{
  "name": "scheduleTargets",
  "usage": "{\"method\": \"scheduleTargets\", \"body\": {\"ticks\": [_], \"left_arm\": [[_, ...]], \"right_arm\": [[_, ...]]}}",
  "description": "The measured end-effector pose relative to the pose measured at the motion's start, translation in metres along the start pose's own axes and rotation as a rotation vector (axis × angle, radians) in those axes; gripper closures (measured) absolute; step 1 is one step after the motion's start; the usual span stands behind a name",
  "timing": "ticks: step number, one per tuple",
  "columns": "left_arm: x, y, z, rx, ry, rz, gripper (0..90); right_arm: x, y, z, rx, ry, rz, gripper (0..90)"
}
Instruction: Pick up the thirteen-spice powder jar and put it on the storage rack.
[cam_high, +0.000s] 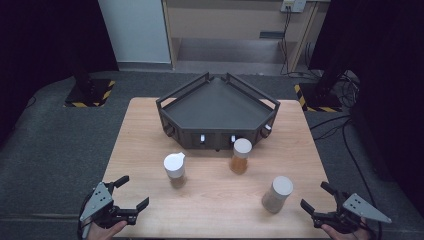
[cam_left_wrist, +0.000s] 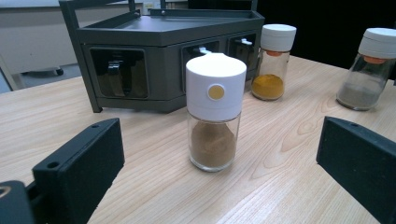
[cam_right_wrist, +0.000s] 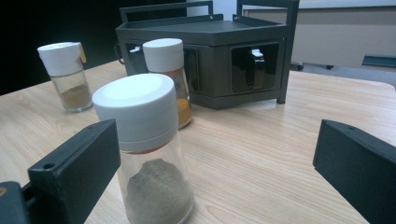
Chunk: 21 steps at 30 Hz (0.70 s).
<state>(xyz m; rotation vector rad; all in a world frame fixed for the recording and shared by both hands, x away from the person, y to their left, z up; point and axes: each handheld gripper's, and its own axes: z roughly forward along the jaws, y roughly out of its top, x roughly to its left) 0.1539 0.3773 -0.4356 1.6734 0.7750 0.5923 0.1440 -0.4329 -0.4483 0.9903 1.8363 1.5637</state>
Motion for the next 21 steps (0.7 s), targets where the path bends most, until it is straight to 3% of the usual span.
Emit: {"method": "scheduleTargets", "body": {"ticks": [21], "left_arm": [[0.0028, -0.0005, 0.0011, 0.004, -0.011, 0.0, 0.1]], "right_arm": [[0.0013, 0.0003, -0.0002, 0.013, 0.013, -0.013, 1.0]]}}
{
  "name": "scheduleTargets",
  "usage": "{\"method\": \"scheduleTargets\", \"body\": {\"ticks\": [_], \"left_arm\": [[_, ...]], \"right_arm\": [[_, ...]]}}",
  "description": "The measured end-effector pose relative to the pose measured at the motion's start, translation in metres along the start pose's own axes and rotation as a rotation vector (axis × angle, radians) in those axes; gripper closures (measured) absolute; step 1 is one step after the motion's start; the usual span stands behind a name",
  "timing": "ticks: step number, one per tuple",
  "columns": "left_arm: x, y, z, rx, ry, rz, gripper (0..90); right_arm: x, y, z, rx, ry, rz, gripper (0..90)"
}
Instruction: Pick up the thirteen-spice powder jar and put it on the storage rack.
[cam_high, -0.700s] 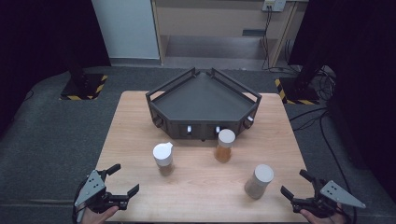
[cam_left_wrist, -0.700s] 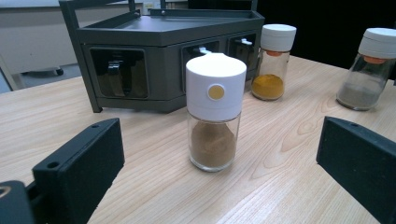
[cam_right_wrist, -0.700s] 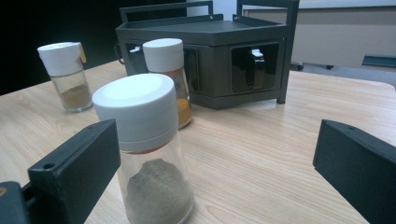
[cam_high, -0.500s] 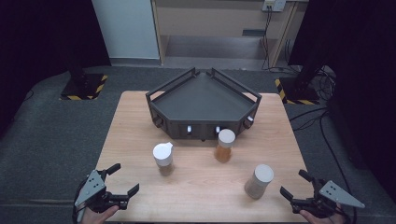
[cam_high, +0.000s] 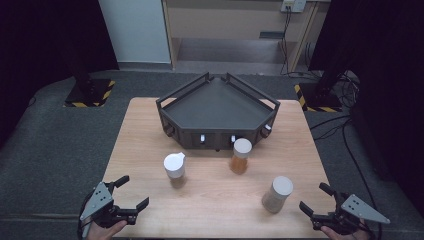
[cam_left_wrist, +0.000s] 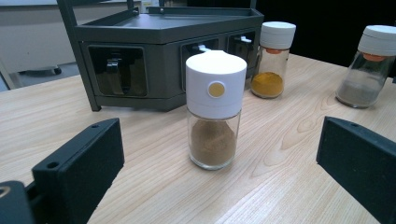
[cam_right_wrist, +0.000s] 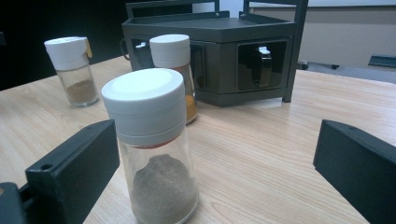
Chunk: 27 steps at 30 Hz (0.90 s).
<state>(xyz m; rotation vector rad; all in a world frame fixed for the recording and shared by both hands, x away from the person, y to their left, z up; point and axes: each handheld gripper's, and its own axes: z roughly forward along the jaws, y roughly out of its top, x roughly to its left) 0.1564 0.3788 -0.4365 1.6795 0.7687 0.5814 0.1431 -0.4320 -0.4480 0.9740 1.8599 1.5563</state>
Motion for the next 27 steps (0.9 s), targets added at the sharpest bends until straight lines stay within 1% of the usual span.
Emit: {"method": "scheduleTargets", "body": {"ticks": [6, 17, 27], "left_arm": [[0.0017, 0.0013, 0.0035, 0.006, -0.009, 0.004, 0.1], [0.0053, 0.0017, 0.0079, 0.014, -0.017, -0.003, 0.1], [0.0056, 0.0017, 0.0087, 0.016, -0.022, -0.003, 0.1]], "right_arm": [[0.0002, -0.0011, -0.0011, 0.0, 0.0, 0.001, 1.0], [0.0018, -0.0023, -0.0025, 0.004, -0.002, 0.0, 1.1], [0.0013, -0.003, -0.0028, 0.002, -0.002, 0.002, 1.1]]}}
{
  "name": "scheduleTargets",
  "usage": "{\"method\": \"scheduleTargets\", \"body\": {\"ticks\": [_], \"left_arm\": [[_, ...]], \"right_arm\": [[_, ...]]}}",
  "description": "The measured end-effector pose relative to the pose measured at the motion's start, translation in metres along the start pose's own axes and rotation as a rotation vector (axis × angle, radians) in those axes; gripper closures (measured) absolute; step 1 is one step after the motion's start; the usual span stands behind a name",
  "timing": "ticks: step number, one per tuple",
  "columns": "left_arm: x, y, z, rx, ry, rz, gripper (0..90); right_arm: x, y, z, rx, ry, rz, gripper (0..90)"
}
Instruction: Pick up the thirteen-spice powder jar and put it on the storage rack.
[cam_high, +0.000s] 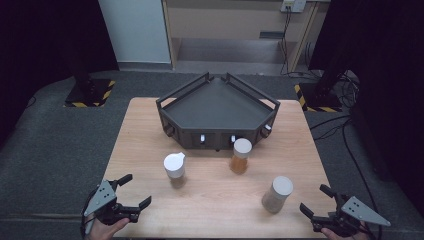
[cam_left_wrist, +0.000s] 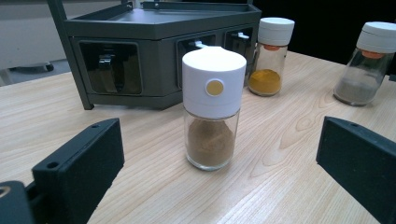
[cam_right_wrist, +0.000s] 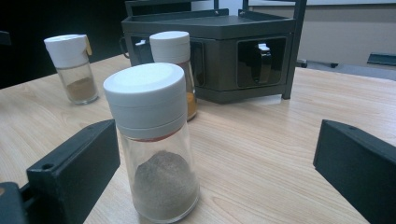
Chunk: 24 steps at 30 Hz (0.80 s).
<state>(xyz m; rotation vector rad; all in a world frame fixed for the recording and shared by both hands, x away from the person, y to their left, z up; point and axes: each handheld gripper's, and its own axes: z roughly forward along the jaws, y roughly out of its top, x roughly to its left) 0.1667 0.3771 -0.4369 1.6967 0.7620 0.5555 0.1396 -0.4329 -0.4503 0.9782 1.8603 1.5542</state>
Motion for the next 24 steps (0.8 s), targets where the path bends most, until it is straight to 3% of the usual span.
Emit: {"method": "scheduleTargets", "body": {"ticks": [24], "left_arm": [[0.0003, -0.0007, 0.0013, 0.015, 0.002, -0.007, 0.3]], "right_arm": [[-0.0008, -0.0005, 0.0008, -0.002, 0.01, 0.001, 1.1]]}}
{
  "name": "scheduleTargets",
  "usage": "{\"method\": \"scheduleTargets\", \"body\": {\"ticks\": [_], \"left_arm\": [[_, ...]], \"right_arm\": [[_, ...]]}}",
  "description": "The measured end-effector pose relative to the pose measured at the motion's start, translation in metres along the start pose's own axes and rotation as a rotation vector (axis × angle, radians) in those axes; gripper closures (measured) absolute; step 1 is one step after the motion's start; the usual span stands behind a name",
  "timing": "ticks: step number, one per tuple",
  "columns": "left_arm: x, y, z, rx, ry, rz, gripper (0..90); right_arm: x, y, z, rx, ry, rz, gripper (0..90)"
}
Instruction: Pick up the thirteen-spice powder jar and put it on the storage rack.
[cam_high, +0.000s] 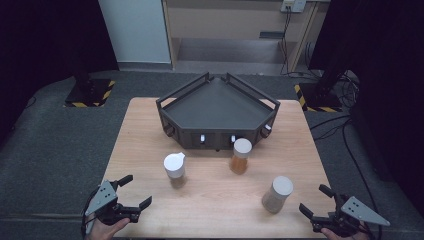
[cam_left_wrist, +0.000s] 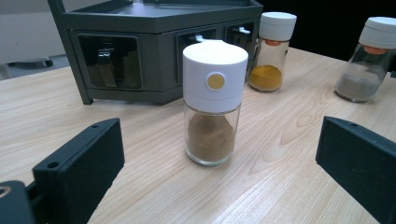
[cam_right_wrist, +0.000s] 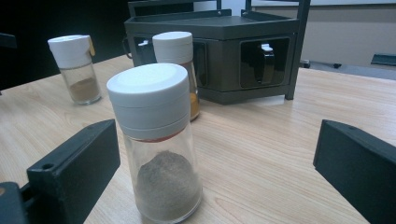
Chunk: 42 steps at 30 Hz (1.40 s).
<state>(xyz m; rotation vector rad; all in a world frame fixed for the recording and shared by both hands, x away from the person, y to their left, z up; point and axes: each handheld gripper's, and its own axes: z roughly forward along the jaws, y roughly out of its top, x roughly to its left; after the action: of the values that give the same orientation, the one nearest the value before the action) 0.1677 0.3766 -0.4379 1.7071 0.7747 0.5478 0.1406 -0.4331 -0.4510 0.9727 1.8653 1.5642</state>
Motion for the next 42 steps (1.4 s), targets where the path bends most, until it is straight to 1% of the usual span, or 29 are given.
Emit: {"method": "scheduleTargets", "body": {"ticks": [5, 11, 16, 18, 20, 22, 23, 24, 26, 28, 35, 37, 42], "left_arm": [[0.0, 0.0, 0.001, -0.001, -0.003, -0.002, 0.3], [0.001, 0.003, 0.003, -0.007, -0.018, -0.01, 0.5], [0.001, 0.01, 0.004, -0.006, -0.02, 0.001, 0.5], [0.002, 0.011, 0.004, -0.018, -0.031, -0.007, 0.5], [0.002, 0.015, 0.004, -0.018, -0.034, -0.001, 0.5], [0.005, 0.016, 0.005, -0.031, -0.057, -0.039, 0.6], [0.005, 0.018, 0.006, -0.029, -0.057, -0.034, 0.5], [0.005, 0.021, 0.006, -0.027, -0.058, -0.021, 0.5], [0.007, 0.026, 0.008, -0.024, -0.065, -0.015, 0.5], [0.007, 0.032, 0.008, -0.01, -0.06, 0.002, 0.4], [0.013, 0.049, 0.007, 0.015, -0.067, 0.02, 0.3], [0.016, 0.052, 0.007, 0.019, -0.073, 0.014, 0.3], [0.022, 0.063, 0.008, 0.043, -0.081, 0.037, 0.3]], "right_arm": [[0.0, 0.0, 0.001, 0.002, 0.003, -0.002, 1.1], [0.0, 0.0, 0.001, 0.001, 0.004, -0.003, 1.1], [0.0, 0.0, 0.001, 0.0, 0.007, -0.003, 1.1], [0.0, 0.0, 0.001, 0.001, 0.007, -0.002, 1.1], [0.0, 0.0, 0.001, 0.0, 0.007, -0.003, 1.1], [0.0, 0.0, 0.001, 0.0, 0.007, -0.003, 1.1], [0.0, 0.0, 0.001, 0.0, 0.008, -0.004, 1.1], [0.0, 0.0, 0.001, 0.002, 0.008, -0.004, 1.1], [0.0, 0.0, 0.001, 0.001, 0.008, -0.005, 1.1], [0.0, 0.0, 0.001, -0.003, 0.007, -0.004, 1.1], [0.0, 0.0, 0.001, -0.002, 0.009, -0.002, 1.1], [-0.001, 0.0, 0.001, -0.002, 0.012, -0.003, 1.1], [-0.001, 0.0, 0.001, -0.004, 0.012, -0.003, 1.1]]}}
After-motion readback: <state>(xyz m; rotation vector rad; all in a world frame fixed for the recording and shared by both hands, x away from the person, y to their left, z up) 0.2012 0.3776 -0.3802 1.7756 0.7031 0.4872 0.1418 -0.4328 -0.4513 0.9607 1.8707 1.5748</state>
